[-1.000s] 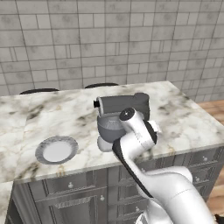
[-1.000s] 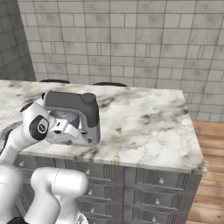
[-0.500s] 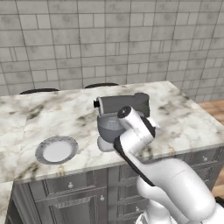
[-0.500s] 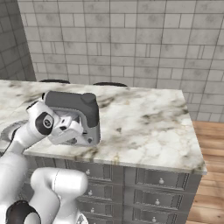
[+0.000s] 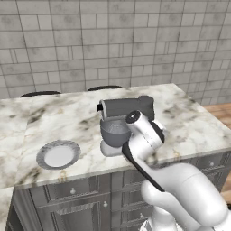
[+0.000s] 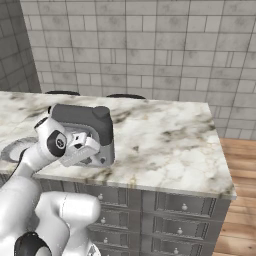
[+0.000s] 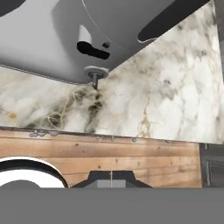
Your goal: Add butter and sugar cubes to the stand mixer bowl and then turn on the stand mixer to begin making frosting.
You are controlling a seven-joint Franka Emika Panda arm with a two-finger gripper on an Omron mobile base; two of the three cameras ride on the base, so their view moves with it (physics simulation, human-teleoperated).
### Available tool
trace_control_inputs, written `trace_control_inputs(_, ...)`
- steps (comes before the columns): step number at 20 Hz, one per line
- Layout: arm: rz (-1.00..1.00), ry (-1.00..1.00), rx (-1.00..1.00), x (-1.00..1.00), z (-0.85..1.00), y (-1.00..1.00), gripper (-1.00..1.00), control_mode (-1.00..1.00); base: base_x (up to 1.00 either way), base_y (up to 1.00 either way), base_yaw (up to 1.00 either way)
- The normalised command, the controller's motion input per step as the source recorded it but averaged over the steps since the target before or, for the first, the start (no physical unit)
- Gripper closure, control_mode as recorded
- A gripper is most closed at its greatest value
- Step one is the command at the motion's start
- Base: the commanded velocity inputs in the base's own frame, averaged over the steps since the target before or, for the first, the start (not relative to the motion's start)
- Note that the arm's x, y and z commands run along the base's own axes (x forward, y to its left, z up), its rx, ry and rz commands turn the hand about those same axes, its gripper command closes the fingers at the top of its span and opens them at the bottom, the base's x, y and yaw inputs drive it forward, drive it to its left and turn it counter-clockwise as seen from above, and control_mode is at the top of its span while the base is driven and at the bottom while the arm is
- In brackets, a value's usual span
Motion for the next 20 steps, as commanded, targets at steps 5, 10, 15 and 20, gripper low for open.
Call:
trace_control_inputs(5, 0.12, -0.07, 0.0, 0.0, -0.11, 0.0, 1.0, -1.0, 0.0, 0.0, 0.0)
trace_control_inputs(10, 0.06, -0.03, 0.0, -0.03, -0.15, 0.07, 1.0, -1.0, 0.0, 0.0, 0.0)
trace_control_inputs(15, 0.0, 0.0, 0.0, 0.0, -0.01, 0.24, 1.0, -1.0, 0.0, 0.0, 0.0)
trace_control_inputs(20, 0.0, 0.0, 0.0, 0.1, 0.0, 0.19, 1.0, -1.0, 0.0, 0.0, 0.0)
